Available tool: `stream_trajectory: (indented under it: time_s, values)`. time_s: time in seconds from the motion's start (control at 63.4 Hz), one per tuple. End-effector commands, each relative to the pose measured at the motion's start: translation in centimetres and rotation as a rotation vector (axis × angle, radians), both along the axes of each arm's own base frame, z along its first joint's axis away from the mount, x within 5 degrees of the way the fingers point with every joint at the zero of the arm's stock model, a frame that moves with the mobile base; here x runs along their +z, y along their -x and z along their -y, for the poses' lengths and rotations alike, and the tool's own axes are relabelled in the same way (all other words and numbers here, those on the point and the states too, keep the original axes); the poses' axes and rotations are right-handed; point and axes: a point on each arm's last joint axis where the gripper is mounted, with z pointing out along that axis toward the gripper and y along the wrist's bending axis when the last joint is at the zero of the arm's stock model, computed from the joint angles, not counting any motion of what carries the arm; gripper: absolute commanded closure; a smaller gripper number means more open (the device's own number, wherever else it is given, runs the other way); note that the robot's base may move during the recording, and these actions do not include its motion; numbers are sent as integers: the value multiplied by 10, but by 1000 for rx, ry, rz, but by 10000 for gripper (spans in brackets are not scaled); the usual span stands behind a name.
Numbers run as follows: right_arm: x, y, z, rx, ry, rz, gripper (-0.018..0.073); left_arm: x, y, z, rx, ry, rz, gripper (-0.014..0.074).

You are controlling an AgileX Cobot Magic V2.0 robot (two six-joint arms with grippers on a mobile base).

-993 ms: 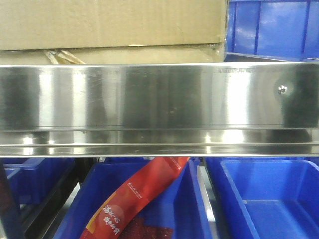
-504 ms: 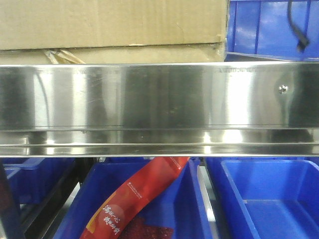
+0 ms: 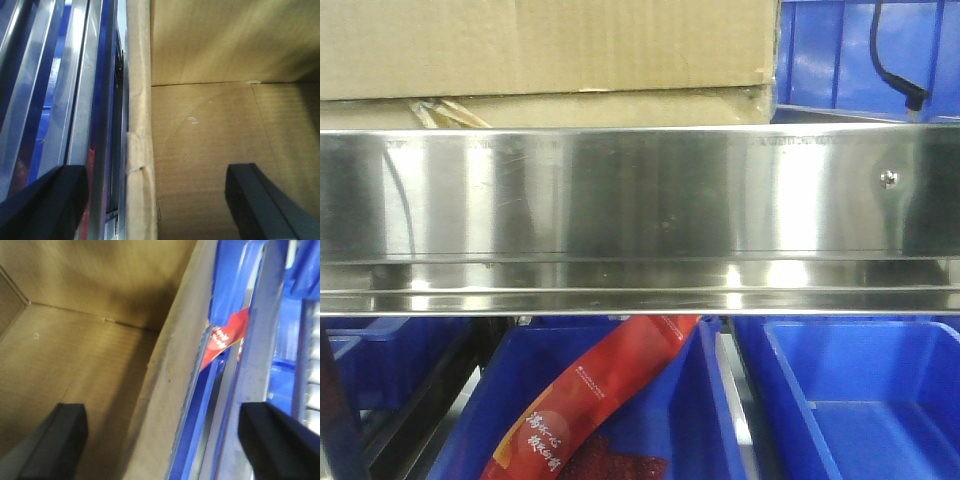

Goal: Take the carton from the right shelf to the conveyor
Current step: 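Pinch both carton walls with both grippers and lift it off the shelf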

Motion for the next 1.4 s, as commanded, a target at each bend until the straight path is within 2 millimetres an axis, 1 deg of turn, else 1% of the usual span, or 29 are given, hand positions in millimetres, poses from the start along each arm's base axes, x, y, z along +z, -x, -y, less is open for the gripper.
stream_trajectory:
  time_s: [0.0, 0.032, 0.11, 0.126, 0.221, 0.236, 0.252, 0.284, 0.315, 0.441, 0.504, 0.583, 0.646, 0.694, 0.788, 0.883, 0.946, 1.009, 1.088, 1.167, 1.198, 1.261, 1.387]
  values:
    - [4, -1, 0, 1, -11, 30, 160, 6, 3, -1, 4, 13, 24, 170]
    - [2, -2, -1, 1, -9, 26, 201, 4, 1, 0, 4, 12, 19, 200]
    - [-2, -3, -1, 3, -1, 7, 356, 1, 0, 0, 7, 7, -8, 330]
    - [-3, -3, -1, 4, 3, 0, 384, -1, 0, 0, 7, 6, -15, 374]
    - [-5, -2, -1, 8, 15, -26, 570, -6, -2, 0, 9, 2, -37, 579]
    - [-6, -2, -1, 9, 17, -31, 596, -6, -2, 0, 9, 2, -37, 631]
    - [-6, -2, -1, 9, 18, -34, 622, -6, -2, 0, 9, 2, -37, 643]
    - [-6, -1, -1, 10, 20, -38, 647, -6, -2, 0, 9, 2, -37, 613]
    - [-6, -1, -1, 10, 21, -41, 634, -6, -2, 0, 9, 2, -37, 591]
    - [2, 4, 1, 10, 15, -23, 627, 1, 3, -1, 9, 6, -19, 604]
    - [11, 11, 4, 9, 8, -1, 627, 9, 9, -2, 9, 9, 2, 603]
    - [26, 22, 9, 7, -1, 36, 627, 25, 22, -4, 8, 18, 42, 603]
    - [41, 34, 14, 7, -15, 72, 627, 37, 34, -4, 2, 30, 73, 603]
    - [54, 45, 18, 5, -25, 104, 627, 49, 46, -4, -5, 38, 108, 603]
    - [75, 64, 28, -11, -20, 168, 627, 65, 63, -6, -8, 46, 154, 603]
    - [90, 81, 38, -28, -5, 223, 627, 78, 79, -7, -17, 69, 192, 603]
    - [101, 98, 46, -35, -7, 255, 627, 88, 92, -5, -37, 93, 220, 603]
    - [108, 113, 52, -37, -12, 270, 627, 96, 103, -1, -57, 96, 245, 603]
    - [109, 131, 59, -37, -11, 268, 627, 102, 114, 6, -85, 86, 268, 603]
    - [102, 150, 67, -36, 0, 242, 627, 104, 129, 17, -136, 88, 273, 603]
    - [96, 160, 71, -35, 8, 221, 627, 101, 135, 23, -161, 88, 261, 606]
    - [85, 173, 75, -33, 22, 189, 627, 95, 143, 29, -159, 87, 240, 608]
    - [67, 191, 82, -26, 34, 137, 627, 84, 160, 33, -153, 79, 209, 607]
